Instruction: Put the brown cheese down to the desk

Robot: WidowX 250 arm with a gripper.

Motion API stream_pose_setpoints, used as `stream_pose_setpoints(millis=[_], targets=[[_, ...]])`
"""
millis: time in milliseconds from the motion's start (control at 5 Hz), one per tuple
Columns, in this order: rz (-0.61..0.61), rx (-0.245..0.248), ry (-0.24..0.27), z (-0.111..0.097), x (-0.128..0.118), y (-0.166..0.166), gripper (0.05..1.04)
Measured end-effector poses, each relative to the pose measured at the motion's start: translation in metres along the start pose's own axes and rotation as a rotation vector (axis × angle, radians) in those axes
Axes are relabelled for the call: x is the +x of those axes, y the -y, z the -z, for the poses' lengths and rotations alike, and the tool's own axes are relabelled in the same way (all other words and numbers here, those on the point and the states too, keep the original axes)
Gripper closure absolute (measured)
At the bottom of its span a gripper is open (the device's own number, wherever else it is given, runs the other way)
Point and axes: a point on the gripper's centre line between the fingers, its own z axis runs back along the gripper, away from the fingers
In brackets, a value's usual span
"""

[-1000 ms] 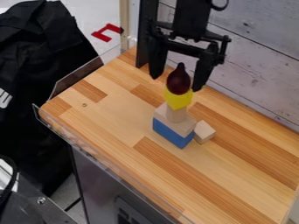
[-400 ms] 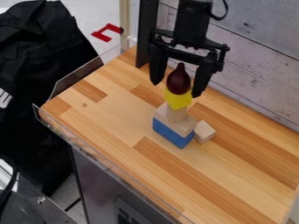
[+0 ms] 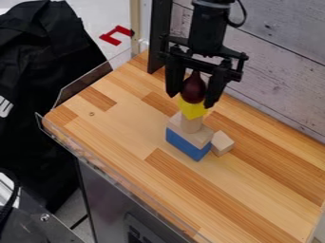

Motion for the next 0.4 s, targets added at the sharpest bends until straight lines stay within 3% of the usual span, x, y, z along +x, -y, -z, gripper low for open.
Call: stream_pose_setpoints(millis=[200, 400], targets=[[-0.003, -0.003, 0.003, 0.0002, 0.0007, -0.0010, 0.502], [-0.005, -0.003, 0.000, 0.0002, 0.0002, -0.0010, 0.502]])
